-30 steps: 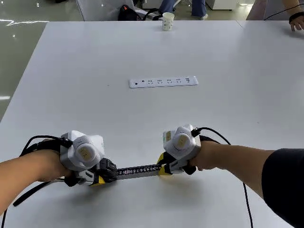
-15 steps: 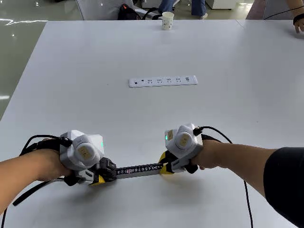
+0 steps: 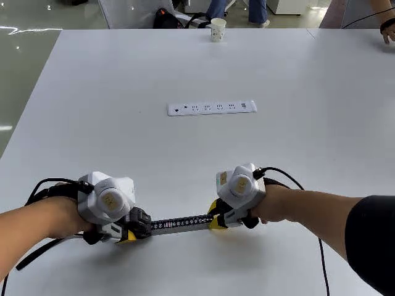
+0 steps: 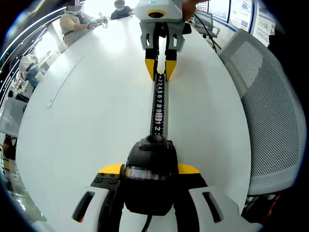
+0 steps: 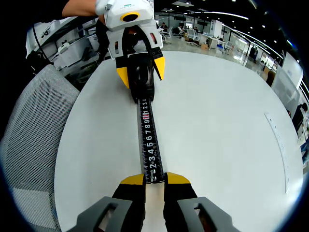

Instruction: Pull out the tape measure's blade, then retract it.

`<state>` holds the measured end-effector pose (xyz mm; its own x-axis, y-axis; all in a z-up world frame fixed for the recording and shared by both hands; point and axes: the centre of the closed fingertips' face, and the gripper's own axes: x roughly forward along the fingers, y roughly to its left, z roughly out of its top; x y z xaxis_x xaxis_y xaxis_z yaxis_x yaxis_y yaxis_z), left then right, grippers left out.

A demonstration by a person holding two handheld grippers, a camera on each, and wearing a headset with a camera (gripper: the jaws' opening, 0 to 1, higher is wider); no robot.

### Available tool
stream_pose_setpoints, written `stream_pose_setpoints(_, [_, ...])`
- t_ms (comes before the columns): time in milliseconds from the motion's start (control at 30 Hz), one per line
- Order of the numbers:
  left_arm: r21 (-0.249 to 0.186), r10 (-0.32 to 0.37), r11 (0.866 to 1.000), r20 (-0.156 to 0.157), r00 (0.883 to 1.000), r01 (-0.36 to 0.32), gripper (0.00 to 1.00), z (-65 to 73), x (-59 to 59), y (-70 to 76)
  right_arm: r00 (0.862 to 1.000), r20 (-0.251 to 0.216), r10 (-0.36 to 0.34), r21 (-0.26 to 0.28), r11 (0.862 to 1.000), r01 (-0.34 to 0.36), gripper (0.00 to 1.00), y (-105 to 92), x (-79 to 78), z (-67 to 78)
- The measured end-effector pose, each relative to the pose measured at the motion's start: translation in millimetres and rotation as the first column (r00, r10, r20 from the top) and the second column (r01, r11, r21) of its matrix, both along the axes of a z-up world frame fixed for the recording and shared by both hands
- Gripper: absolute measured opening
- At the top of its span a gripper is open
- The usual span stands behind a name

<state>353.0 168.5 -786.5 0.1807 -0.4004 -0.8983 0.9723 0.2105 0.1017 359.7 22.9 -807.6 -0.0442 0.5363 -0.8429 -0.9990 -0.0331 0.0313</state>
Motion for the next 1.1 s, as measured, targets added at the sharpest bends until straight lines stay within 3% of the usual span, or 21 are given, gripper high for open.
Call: stream_pose_setpoints(1100, [0.001, 0.000, 1.000, 0.000, 1.000, 0.000, 0.34, -1.1, 2.1, -0.4, 1.000, -0.002, -0.016, -0.007, 1.000, 0.016, 0.10, -14.7, 3.4, 0.2])
